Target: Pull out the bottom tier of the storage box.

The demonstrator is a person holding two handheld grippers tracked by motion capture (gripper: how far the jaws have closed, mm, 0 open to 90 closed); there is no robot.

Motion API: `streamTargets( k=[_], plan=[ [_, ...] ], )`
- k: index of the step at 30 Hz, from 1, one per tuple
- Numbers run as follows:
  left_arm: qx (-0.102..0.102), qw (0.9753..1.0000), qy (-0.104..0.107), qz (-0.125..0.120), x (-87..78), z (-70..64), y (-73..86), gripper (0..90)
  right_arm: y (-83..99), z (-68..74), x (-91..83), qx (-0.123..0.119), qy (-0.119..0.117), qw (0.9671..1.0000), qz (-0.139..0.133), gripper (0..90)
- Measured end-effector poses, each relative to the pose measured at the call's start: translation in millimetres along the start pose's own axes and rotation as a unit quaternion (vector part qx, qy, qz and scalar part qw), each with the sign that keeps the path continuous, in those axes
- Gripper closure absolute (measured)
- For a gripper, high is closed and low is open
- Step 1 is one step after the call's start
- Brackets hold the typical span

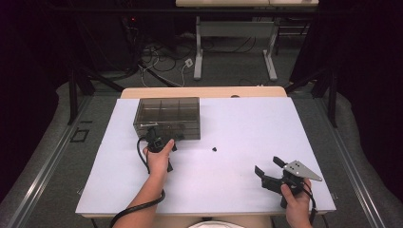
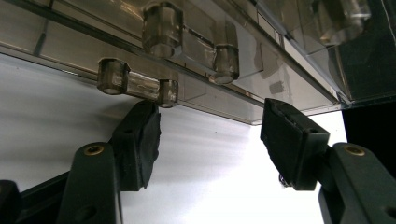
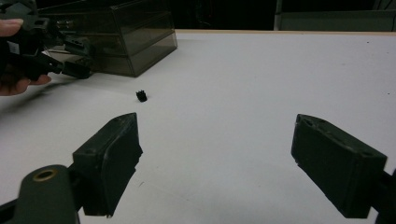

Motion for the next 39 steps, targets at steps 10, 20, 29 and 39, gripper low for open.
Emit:
streamTargets(
  k=[10, 20, 29, 39],
  plan=[
    [-0.001, 1.0000, -0.006, -0.007, 0.0, 3.4, -0.2, 47.2, -0.5, -0.5, 0.3, -0.005, 0.000, 1.0000, -0.002, 15.0],
    [-0.006, 0.9997, -0.016, -0.018, -0.1, 8.6, -0.2, 58.3, -0.2, -0.3, 0.4, -0.004, -0.001, 1.0000, 0.001, 15.0],
    [-0.009, 0.9994, -0.023, -0.026, 0.2, 10.9, -0.3, 64.2, -0.1, 0.6, 0.6, -0.001, -0.002, 1.0000, 0.001, 15.0],
    [-0.016, 0.9988, -0.033, -0.033, 0.4, 13.8, 0.4, 71.5, -0.1, 0.7, 1.3, -0.004, -0.004, 1.0000, 0.000, 15.1]
  ],
)
Point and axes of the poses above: each handheld gripper's, and its own axes: x roughly forward along the jaws, y roughly out of its underside, z roughly to its left, the point moved 8 cm from there along x, roughly forward along the jaws, and after that the axes turned 4 degrees about -y, right-handed, at the moved point
